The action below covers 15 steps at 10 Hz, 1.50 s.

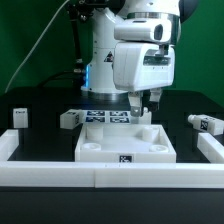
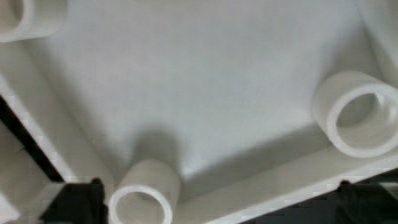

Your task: Assemble one leg

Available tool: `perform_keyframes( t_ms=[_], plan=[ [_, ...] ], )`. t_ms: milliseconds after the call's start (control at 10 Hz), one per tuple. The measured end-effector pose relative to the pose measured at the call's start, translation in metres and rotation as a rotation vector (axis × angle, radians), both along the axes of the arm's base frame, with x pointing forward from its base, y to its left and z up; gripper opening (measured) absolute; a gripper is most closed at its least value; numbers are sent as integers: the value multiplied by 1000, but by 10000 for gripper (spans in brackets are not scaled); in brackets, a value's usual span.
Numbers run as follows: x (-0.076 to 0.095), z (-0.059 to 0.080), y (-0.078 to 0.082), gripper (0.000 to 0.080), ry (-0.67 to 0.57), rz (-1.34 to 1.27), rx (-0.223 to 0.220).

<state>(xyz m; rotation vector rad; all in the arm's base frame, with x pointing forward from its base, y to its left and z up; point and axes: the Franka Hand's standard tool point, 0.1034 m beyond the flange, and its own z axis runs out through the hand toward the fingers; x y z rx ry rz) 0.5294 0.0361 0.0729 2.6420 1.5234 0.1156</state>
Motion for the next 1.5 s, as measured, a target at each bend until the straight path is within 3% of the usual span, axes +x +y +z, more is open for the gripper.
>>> perform_keyframes(
  t_ms=[600,1100,1500],
  plan=[
    [0,0,0,650,1,-2,1],
    [-11,-7,3,650,44,344,-72],
    [-13,-9,2,650,51,346,-71]
  ],
)
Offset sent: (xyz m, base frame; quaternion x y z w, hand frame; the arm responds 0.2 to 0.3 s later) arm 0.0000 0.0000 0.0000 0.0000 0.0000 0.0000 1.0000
